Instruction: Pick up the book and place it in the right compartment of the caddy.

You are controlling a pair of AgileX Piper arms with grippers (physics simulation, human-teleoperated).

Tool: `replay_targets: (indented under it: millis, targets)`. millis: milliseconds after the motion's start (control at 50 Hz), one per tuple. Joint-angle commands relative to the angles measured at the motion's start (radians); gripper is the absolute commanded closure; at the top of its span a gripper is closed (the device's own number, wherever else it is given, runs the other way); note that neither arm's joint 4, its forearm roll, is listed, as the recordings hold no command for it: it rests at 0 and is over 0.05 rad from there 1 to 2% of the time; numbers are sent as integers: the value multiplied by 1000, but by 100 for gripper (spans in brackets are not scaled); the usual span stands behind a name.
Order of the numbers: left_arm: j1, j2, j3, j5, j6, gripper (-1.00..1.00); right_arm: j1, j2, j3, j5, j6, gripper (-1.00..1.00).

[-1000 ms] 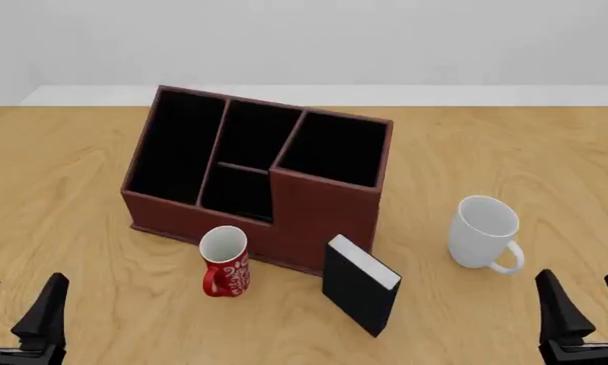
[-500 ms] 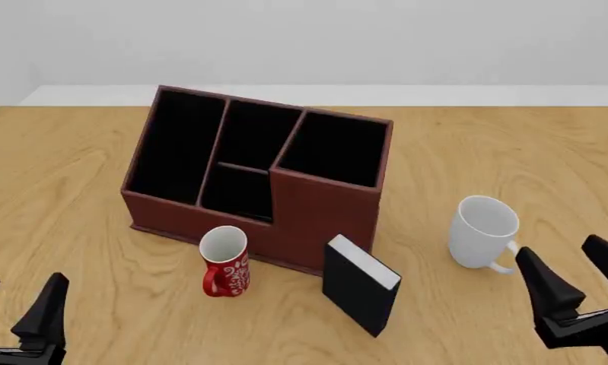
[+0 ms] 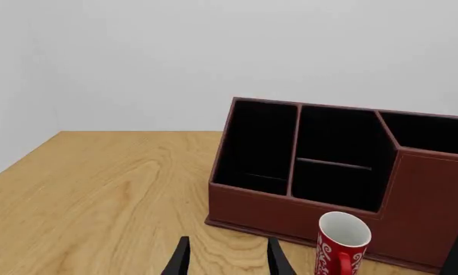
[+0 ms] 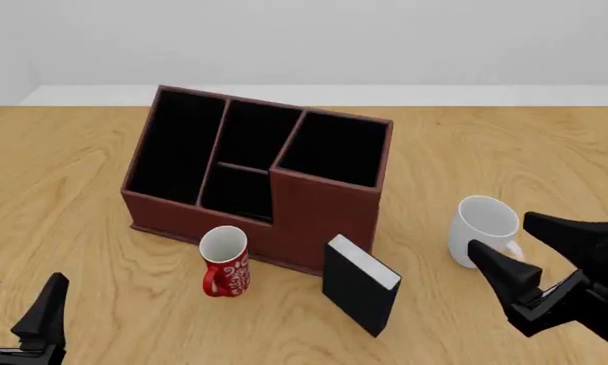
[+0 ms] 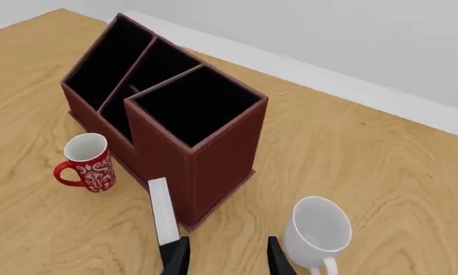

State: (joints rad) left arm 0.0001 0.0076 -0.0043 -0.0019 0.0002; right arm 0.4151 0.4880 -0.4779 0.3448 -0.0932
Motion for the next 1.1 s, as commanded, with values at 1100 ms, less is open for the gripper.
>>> replay_targets:
  millis: [1100]
  targets:
    - [0,0,0,0,0,-100,231,508,-102,-81,100,-100]
